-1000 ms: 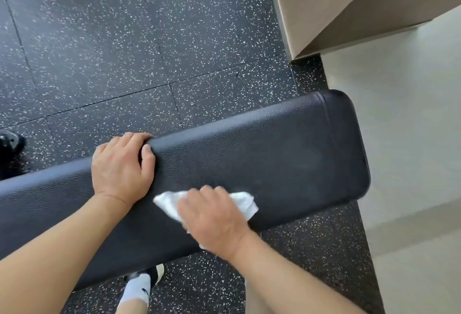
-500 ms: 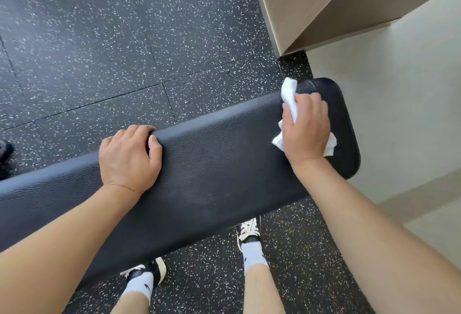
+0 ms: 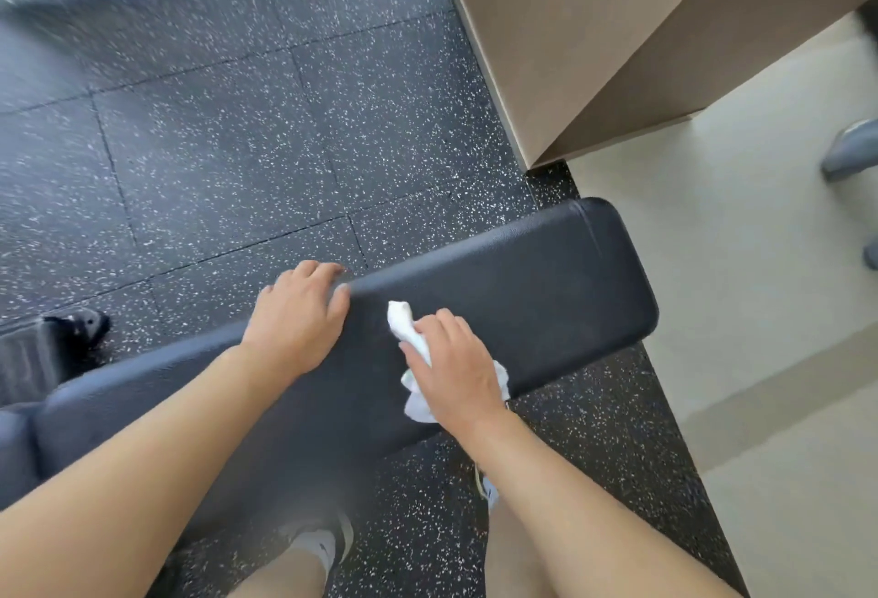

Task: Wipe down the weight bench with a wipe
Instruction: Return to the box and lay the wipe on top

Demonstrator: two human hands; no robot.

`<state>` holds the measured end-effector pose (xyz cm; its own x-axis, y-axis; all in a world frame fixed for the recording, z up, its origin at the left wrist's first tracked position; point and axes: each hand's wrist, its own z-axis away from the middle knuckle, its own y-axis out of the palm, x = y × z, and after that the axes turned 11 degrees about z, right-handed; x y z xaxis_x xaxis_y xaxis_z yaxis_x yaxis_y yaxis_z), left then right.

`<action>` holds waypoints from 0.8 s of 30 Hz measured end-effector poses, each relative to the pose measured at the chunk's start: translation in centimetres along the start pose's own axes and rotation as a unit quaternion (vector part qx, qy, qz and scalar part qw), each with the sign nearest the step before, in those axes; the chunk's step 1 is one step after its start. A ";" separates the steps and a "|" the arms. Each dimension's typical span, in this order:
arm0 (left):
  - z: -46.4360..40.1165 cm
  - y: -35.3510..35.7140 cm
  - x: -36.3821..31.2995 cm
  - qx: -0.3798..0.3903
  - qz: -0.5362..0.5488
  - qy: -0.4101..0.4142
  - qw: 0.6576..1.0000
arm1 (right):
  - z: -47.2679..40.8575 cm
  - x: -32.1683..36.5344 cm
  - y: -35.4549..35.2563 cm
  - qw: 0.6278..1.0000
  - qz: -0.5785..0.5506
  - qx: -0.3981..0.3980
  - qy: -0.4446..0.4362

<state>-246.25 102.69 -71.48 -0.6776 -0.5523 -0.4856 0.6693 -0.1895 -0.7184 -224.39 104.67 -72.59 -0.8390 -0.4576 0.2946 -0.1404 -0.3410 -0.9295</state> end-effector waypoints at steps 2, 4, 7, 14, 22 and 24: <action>2.4 -2.8 -0.4 -0.014 0.011 0.000 1.000 | 0.2 0.5 -3.5 0.999 -0.015 0.000 0.035; 4.9 -5.5 -0.7 -0.029 0.016 0.011 0.999 | 0.5 1.4 -6.8 0.998 -0.024 -0.005 0.050; 8.6 -9.6 -1.0 -0.056 0.020 0.037 0.998 | 0.7 3.6 -11.6 0.997 -0.042 -0.031 0.050; 16.3 -20.6 -3.1 -0.104 0.062 0.018 0.992 | 1.9 9.1 -23.8 0.994 -0.054 -0.090 0.033; 23.5 -30.6 -8.7 -0.166 0.044 0.053 0.984 | 2.4 12.4 -35.5 0.989 -0.002 -0.150 -0.005; 25.0 -32.4 -9.9 -0.191 0.034 0.041 0.980 | 2.3 12.7 -37.9 0.988 -0.017 -0.155 -0.016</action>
<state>-253.60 94.02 -30.96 -0.6683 -0.4823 -0.5665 0.5622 0.1714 -0.8091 -228.48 109.86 -33.14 -0.8147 -0.4780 0.3282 -0.3258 -0.0910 -0.9411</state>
